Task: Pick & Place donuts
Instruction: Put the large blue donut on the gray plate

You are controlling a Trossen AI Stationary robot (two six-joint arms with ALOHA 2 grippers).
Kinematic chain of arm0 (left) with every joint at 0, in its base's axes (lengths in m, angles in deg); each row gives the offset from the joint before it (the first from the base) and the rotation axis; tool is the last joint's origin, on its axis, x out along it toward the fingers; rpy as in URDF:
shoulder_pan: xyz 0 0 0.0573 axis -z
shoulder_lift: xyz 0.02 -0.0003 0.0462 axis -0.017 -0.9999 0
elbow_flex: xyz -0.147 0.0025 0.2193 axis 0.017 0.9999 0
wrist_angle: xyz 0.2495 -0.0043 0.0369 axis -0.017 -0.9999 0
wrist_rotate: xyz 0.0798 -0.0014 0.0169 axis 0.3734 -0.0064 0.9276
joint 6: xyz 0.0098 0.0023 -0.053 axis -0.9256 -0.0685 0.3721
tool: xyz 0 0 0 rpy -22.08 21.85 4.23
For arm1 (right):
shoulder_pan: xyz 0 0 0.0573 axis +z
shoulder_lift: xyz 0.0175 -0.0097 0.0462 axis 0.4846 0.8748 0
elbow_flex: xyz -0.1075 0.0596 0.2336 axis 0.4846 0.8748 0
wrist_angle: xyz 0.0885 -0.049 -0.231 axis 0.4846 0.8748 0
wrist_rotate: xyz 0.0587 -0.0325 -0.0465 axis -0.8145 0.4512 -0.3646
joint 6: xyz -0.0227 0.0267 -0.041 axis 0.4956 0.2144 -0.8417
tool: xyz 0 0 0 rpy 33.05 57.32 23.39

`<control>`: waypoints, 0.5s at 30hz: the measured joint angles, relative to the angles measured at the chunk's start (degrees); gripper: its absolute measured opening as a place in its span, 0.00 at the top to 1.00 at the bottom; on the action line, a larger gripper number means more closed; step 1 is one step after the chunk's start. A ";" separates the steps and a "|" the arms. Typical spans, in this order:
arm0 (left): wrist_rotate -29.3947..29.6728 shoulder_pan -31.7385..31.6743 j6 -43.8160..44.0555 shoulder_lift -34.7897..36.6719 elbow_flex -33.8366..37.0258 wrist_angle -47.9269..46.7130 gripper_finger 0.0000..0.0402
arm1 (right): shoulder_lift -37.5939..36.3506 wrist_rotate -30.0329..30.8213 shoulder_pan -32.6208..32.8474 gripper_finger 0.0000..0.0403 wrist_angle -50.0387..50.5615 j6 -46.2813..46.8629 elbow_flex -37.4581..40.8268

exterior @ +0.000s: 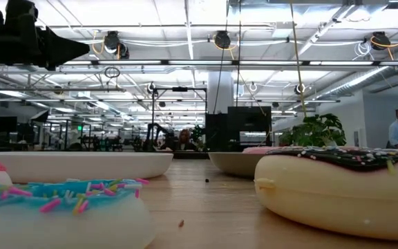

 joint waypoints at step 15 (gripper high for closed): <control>0.00 0.00 0.34 0.00 0.01 -0.94 0.90 | 0.01 -1.66 -1.48 0.65 1.08 7.12 8.16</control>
